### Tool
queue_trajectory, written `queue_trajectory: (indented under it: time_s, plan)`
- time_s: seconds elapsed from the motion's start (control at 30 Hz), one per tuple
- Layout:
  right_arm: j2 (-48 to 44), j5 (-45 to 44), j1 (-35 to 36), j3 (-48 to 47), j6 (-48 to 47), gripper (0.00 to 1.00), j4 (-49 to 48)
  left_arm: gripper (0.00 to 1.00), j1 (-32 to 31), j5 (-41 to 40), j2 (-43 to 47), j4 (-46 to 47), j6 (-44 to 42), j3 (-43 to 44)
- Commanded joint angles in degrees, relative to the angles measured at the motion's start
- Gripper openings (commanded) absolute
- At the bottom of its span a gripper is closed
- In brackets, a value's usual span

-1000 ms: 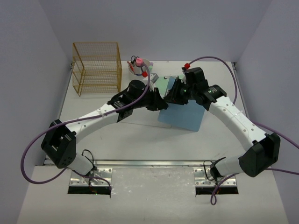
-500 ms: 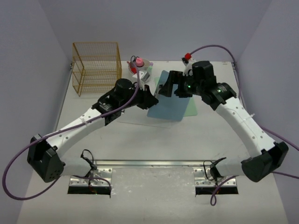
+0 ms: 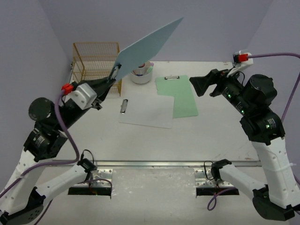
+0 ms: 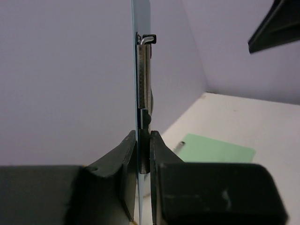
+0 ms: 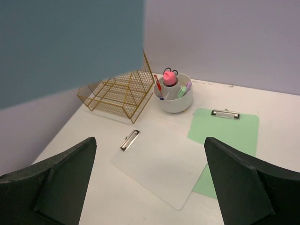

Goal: Organize the desk

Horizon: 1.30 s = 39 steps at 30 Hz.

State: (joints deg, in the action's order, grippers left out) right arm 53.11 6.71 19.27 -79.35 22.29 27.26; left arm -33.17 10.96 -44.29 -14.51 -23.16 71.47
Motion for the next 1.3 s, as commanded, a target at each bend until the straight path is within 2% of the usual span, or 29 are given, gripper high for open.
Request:
queue_trajectory:
  time_s: [0.0, 0.13, 0.23, 0.3, 0.33, 0.43, 0.53, 0.7, 0.87, 1.03, 1.27]
  plan:
    - [2.3, -0.7, 0.0, 4.4, -2.2, 0.96, -1.0, 0.0, 0.6, -6.8, -2.6, -0.2, -17.7, 8.6]
    - [3.7, 1.0, -0.1, 6.5, -2.6, 0.96, -1.8, 0.0, 0.7, -13.4, -9.8, -6.8, -32.0, 16.9]
    - [4.6, 2.6, -0.1, 7.9, -3.0, 0.95, -2.6, 0.0, 2.2, -13.9, -18.8, -13.8, -40.7, 24.6]
    - [5.0, 3.2, -0.1, 8.7, -3.0, 0.95, -2.9, 0.0, 7.7, -8.2, -22.9, -19.5, -43.4, 32.5]
    - [5.3, 3.4, -0.1, 9.0, -3.0, 0.95, -3.2, 0.0, 12.9, -5.0, -27.2, -22.0, -44.3, 38.9]
    - [5.4, 4.1, -0.1, 10.4, -3.5, 0.95, -3.9, 0.0, 21.0, 4.6, -38.2, -35.3, -50.0, 55.5]
    - [5.4, 4.2, -0.1, 11.5, -3.8, 0.95, -4.4, 0.0, 27.7, 9.8, -47.6, -41.9, -55.6, 68.4]
    - [5.1, 4.5, -0.2, 14.0, -4.1, 0.95, -4.9, 0.0, 36.6, 21.3, -47.1, -37.8, -64.7, 60.7]
    - [5.0, 4.5, -0.2, 15.5, -4.4, 0.95, -5.0, 0.0, 47.7, 33.0, -49.8, -42.0, -70.0, 61.7]
    - [5.2, 4.5, -0.2, 16.3, -4.1, 0.95, -5.2, 0.0, 54.1, 38.1, -50.3, -48.7, -79.0, 59.7]
    - [6.1, 4.6, -0.4, 16.6, -3.4, 0.95, -5.1, 0.0, 55.7, 39.2, -51.2, -54.4, -85.9, 58.5]
